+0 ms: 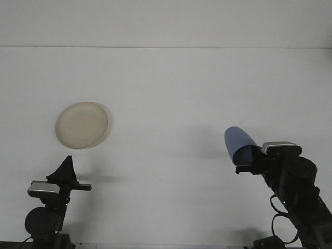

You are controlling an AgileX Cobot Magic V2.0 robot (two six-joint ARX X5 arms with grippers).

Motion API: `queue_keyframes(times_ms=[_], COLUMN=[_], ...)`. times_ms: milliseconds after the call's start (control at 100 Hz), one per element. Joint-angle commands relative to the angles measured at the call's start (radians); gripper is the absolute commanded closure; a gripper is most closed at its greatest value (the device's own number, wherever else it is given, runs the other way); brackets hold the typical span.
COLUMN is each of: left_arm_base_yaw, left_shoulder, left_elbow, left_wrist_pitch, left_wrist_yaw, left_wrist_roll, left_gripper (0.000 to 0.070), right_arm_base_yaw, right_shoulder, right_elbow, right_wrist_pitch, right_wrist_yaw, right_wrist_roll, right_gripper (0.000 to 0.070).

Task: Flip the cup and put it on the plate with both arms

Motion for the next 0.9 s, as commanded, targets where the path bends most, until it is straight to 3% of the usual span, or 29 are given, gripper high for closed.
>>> queue_keyframes(times_ms=[0,330,890], left_arm_base_yaw=[0.000,0.000,0.000], left_shoulder=[-0.002,-0.002,-0.002], left_elbow=[-0.020,-0.020,-0.020], left_wrist_pitch=[0.012,0.012,0.012], left_wrist_yaw=[0.000,0.000,0.000], left_wrist_roll=[0.010,0.010,0.010], left_gripper=[0.0688,0.0688,0.0688], right_arm_base_yaw=[0.037,0.230,0.450], right_shoulder=[0.023,0.290,0.806], right_elbow=[0.068,0.342,0.561], right_wrist_pitch=[-0.055,-0.344,-0.469], right_wrist_yaw=[0.003,0.003,0.001], right_wrist_roll=[0.077,0.163,0.127], right_gripper=[0.0699,0.0699,0.0698])
